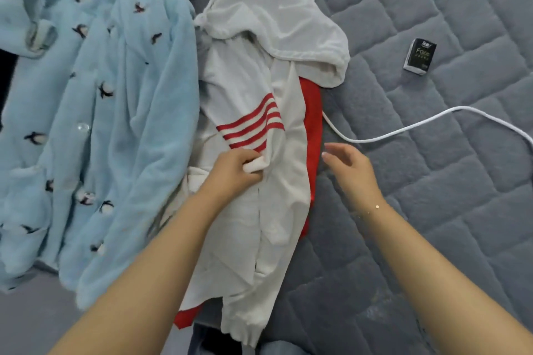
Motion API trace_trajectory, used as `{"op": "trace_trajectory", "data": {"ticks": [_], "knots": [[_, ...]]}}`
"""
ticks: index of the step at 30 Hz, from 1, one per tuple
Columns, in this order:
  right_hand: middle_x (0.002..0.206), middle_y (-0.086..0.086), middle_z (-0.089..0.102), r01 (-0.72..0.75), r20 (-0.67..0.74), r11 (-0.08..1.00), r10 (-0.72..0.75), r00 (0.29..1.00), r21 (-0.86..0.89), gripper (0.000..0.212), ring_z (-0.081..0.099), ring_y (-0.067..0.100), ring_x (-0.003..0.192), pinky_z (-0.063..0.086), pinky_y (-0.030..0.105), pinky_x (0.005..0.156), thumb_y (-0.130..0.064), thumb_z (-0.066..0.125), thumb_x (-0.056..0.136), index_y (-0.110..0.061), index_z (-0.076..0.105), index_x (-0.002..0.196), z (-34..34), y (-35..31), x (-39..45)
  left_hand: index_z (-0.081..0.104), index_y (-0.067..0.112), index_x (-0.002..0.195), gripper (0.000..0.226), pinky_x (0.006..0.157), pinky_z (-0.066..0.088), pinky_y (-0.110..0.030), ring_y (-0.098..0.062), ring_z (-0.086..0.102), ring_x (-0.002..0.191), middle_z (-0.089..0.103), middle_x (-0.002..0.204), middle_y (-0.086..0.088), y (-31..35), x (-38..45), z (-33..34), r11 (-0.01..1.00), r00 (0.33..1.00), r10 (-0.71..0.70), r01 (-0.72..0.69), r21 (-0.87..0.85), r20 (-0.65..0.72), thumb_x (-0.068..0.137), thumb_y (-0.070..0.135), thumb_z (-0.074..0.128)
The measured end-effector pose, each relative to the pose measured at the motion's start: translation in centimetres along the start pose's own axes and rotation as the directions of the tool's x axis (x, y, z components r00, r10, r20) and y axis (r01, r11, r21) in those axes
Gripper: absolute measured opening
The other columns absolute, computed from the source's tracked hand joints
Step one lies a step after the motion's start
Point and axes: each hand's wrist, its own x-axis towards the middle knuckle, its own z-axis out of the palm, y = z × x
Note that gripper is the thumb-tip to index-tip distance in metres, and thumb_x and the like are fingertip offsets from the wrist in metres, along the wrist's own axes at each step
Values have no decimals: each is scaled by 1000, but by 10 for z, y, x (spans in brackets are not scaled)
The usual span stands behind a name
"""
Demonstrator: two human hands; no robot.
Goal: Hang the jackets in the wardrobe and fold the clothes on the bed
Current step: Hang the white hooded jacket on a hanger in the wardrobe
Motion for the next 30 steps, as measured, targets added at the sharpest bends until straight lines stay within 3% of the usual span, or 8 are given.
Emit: {"op": "trace_trajectory", "data": {"ticks": [7,10,14,19,21,24,28,30], "knots": [[130,-3,51,73,273,981,-21,962,-179,74,56,12,112,48,27,89,-52,75,76,-22,43,136,74,-54,60,76,14,99,23,69,40,-2,18,54,79,64,86,12,0,-51,29,989,994,-8,24,-145,105,78,8,75],[121,5,58,242,185,865,-176,967,-440,54,57,21,105,47,33,85,-36,73,82,-16,52,128,98,-49,71,75,19,100,23,68,40,-7,14,56,81,65,90,13,-3,-57,28,966,994,-77,93,-240,74,79,10,76],[84,-3,65,283,163,892,-240,957,-353,19,60,15,79,46,32,69,-25,71,85,-12,65,97,79,-35,69,68,29,113,29,81,49,-13,2,62,92,68,106,15,-5,-69,20,898,982,-125,173,-406,142,86,20,72],[82,-13,69,206,157,978,-206,966,15,21,62,-2,76,47,15,67,-9,67,86,-29,65,90,52,-11,5,55,24,123,38,79,48,-8,3,61,96,63,116,9,1,-66,8,788,867,-381,123,-604,-320,89,13,69],[87,-13,70,180,162,981,-189,969,67,25,65,0,80,50,13,67,-5,65,87,-29,65,94,35,6,-23,48,24,132,50,87,45,-8,-1,56,108,54,128,4,6,-52,-2,839,830,-347,67,-539,-437,88,17,71],[92,-12,71,116,165,990,-128,978,78,28,66,4,85,52,15,71,-1,61,88,-26,65,99,8,38,-59,43,19,142,65,114,31,-31,-20,41,132,40,141,-3,17,-18,-17,986,860,-48,-41,-164,-508,86,28,74],[94,-17,70,32,136,999,-35,990,21,33,65,0,88,50,13,72,0,60,89,-30,64,102,-30,83,-96,26,36,151,85,117,2,-51,-20,8,150,17,162,2,36,33,-20,900,985,122,-59,432,-121,80,66,62],[92,-16,69,-24,77,1000,25,997,-13,32,65,2,86,51,17,71,-3,60,89,-33,63,101,-48,104,-108,40,35,145,76,116,4,-51,-22,25,145,41,151,-1,46,45,-8,854,994,64,-101,511,89,80,67,61]]}}
